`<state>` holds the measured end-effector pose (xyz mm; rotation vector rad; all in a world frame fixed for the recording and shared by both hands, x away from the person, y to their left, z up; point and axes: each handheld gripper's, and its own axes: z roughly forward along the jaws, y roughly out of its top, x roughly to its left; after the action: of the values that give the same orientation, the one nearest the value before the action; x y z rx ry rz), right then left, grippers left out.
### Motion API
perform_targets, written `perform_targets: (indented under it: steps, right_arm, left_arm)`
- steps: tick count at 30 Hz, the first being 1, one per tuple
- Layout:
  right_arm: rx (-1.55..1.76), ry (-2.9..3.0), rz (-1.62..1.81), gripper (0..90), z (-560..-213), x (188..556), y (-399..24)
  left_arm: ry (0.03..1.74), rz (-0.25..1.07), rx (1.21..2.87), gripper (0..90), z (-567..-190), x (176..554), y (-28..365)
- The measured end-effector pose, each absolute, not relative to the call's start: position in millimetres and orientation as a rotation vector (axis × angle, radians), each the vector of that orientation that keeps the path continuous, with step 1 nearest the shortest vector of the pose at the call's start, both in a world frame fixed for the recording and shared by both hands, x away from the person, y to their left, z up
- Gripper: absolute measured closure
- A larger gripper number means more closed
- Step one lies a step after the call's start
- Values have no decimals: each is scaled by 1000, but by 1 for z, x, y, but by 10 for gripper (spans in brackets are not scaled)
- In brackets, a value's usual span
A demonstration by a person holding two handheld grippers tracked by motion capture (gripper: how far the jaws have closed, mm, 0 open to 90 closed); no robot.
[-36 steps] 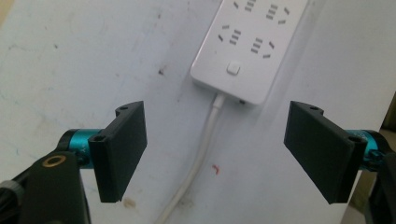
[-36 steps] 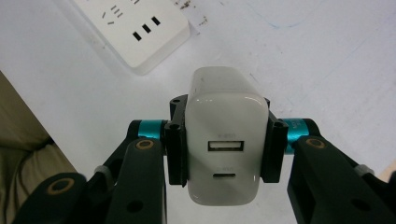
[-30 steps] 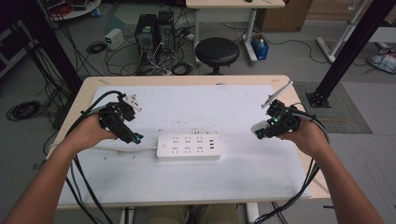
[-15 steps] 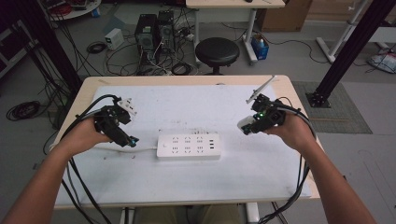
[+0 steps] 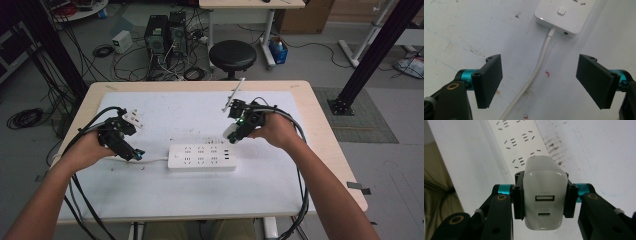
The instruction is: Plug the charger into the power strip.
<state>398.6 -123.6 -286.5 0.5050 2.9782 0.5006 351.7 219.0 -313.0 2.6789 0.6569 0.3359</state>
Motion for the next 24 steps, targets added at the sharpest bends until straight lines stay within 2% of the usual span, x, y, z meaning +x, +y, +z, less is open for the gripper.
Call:
perform_targets:
  steps: [16, 24]
  right_arm:
    - [221, 3060, 170, 617, -342, 416, -66]
    - [79, 3049, 97, 618, -355, 416, -52]
  left_arm:
    - [637, 328, 2683, 213, -320, 347, 218]
    - [653, 326, 2669, 213, -323, 347, 223]
